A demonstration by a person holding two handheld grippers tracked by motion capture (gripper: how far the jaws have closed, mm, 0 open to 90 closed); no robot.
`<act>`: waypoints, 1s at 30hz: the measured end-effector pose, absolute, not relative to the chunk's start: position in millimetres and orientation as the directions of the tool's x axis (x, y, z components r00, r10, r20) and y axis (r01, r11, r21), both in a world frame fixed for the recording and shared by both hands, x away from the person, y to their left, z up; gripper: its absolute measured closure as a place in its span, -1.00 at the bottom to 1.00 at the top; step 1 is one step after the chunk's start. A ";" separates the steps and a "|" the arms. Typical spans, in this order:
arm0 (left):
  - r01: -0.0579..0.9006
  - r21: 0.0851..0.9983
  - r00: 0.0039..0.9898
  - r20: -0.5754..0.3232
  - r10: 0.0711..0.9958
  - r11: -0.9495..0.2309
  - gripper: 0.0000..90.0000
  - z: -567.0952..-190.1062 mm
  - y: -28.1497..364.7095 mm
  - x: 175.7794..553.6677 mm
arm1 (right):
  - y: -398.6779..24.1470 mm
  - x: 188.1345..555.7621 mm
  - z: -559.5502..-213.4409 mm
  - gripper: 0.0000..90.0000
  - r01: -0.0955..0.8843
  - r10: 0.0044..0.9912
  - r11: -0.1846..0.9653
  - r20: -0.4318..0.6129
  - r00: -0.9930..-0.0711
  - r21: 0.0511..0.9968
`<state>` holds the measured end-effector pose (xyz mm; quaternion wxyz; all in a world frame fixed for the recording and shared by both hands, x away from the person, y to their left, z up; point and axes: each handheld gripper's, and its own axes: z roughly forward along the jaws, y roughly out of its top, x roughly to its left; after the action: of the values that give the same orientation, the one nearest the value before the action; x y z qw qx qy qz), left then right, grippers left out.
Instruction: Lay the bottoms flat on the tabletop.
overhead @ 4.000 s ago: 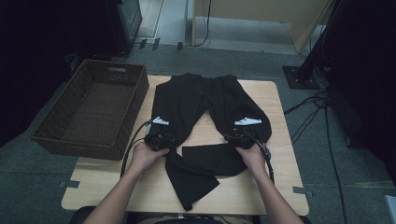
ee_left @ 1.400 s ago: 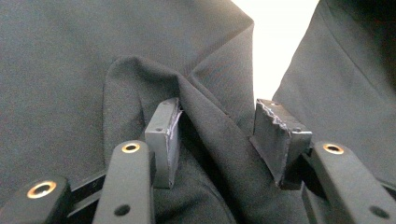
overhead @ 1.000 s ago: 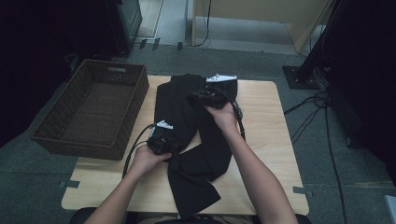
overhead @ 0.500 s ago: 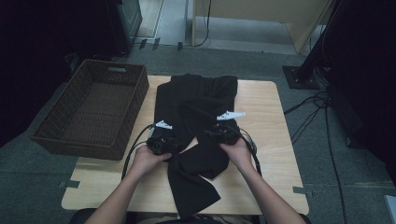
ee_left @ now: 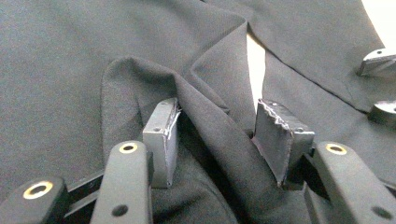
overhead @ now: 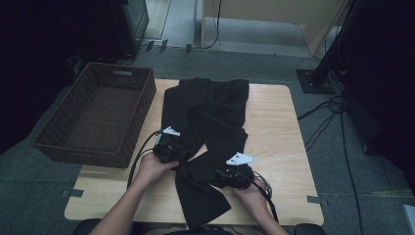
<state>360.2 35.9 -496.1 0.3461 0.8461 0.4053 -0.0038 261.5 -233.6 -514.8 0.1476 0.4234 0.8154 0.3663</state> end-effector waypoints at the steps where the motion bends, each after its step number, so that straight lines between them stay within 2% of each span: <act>1: 0.690 0.582 0.671 -0.288 0.683 -0.432 0.13 -496.1 36.2 360.4 | -233.4 259.3 -515.2 0.27 0.565 0.796 0.395 0.037 -0.604 0.725; 2: 0.691 0.580 0.670 -0.289 0.684 -0.431 0.13 -496.1 36.4 360.5 | -234.0 259.1 -514.9 0.50 0.563 0.797 0.398 0.031 -0.603 0.725; 3: 0.690 0.581 0.670 -0.289 0.684 -0.431 0.13 -496.2 36.5 360.5 | -235.4 258.7 -514.5 0.62 0.547 0.793 0.422 -0.002 -0.609 0.723; 5: 0.690 0.582 0.670 -0.288 0.684 -0.431 0.13 -496.3 36.4 360.4 | -239.4 260.4 -512.2 0.95 0.574 0.802 0.416 0.014 -0.598 0.705; 8: 0.688 0.582 0.672 -0.287 0.683 -0.432 0.13 -496.4 36.6 360.5 | -249.4 268.9 -505.5 0.98 0.642 0.810 0.380 0.096 -0.579 0.666; 14: 0.688 0.584 0.672 -0.286 0.683 -0.431 0.13 -496.6 36.6 360.5 | -272.0 272.1 -480.8 0.98 0.643 0.826 0.274 0.168 -0.538 0.715; 24: 0.691 0.582 0.669 -0.290 0.684 -0.429 0.13 -496.7 36.7 360.7 | -305.8 280.9 -406.5 0.98 0.539 0.852 0.193 0.133 -0.507 0.820; 27: 0.691 0.582 0.670 -0.290 0.684 -0.430 0.13 -496.7 36.8 360.8 | -296.7 292.1 -385.5 0.98 0.509 0.836 0.207 0.119 -0.535 0.835; 30: 0.693 0.581 0.668 -0.294 0.684 -0.427 0.13 -496.7 36.9 360.9 | -270.2 304.2 -376.3 0.97 0.499 0.805 0.248 0.110 -0.582 0.830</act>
<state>360.9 36.9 -496.7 0.3473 0.8445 0.4075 -0.0064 304.2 -270.2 -376.3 0.1723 0.4232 0.7708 0.4440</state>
